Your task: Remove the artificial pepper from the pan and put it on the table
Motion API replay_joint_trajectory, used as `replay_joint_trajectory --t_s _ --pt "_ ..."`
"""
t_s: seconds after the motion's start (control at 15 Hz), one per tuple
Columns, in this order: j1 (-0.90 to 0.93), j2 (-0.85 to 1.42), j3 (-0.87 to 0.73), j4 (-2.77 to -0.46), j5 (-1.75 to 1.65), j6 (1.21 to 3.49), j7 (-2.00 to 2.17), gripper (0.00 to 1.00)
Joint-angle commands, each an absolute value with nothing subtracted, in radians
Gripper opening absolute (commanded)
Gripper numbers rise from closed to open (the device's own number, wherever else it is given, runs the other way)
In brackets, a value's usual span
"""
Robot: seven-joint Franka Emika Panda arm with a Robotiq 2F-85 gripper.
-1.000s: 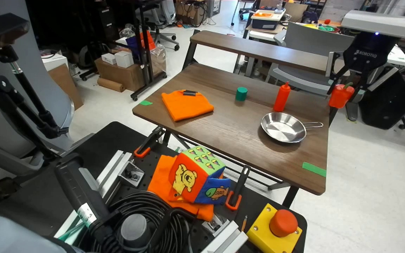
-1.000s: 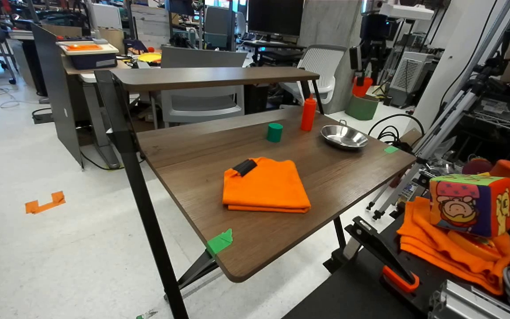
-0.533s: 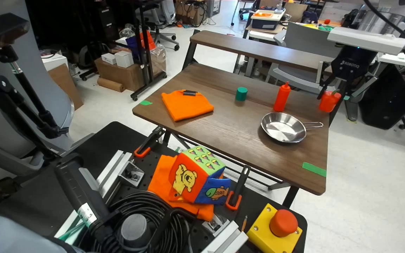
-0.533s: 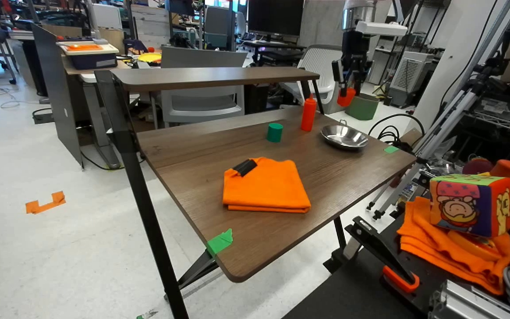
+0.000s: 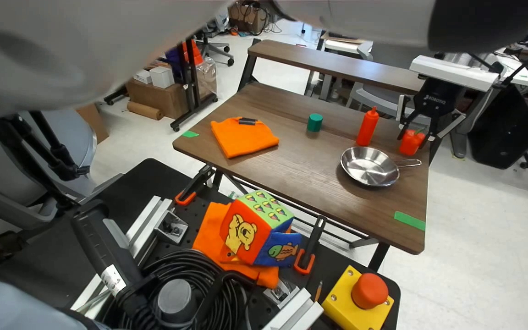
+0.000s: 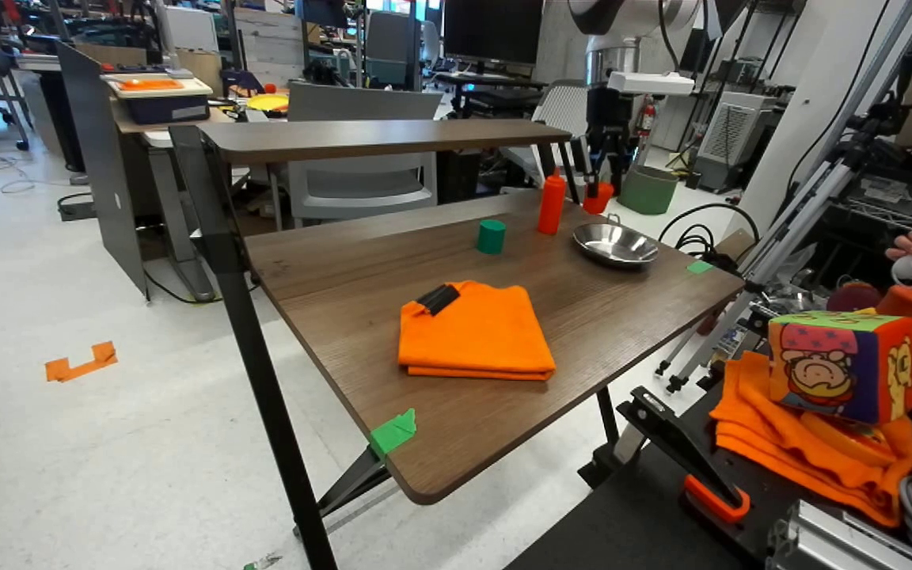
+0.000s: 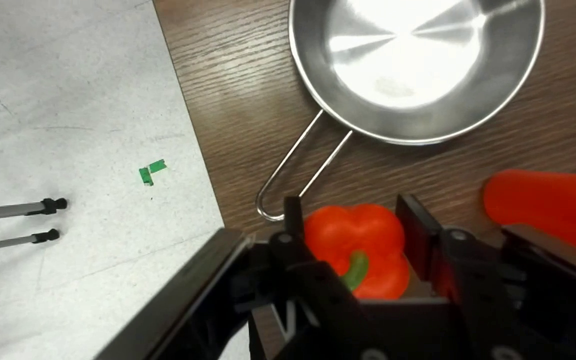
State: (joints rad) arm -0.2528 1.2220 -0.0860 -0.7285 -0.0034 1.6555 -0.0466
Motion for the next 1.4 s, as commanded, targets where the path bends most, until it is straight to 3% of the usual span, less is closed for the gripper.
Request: replay_joint_trajectory --t_s 0.0,0.2,0.27,0.33,0.4,0.6,0.67,1.33 --pt "-0.251 1.332 -0.075 -0.551 0.002 1.565 -0.051 0.24" --pt "-0.245 1.359 -0.076 -0.514 -0.007 1.547 -0.052 0.24" --pt "-0.245 1.367 -0.077 -0.496 -0.008 1.537 -0.053 0.29" --pt "-0.244 1.353 -0.078 -0.516 -0.001 1.544 -0.055 0.74" --pt "-0.243 1.346 -0.080 -0.515 -0.003 1.539 -0.056 0.75" --pt "-0.242 1.312 -0.087 -0.521 -0.009 1.483 -0.050 0.96" --pt "-0.242 1.302 -0.089 -0.518 -0.011 1.467 -0.049 1.00" --pt "-0.294 1.228 -0.136 -0.637 -0.049 1.110 -0.015 1.00"
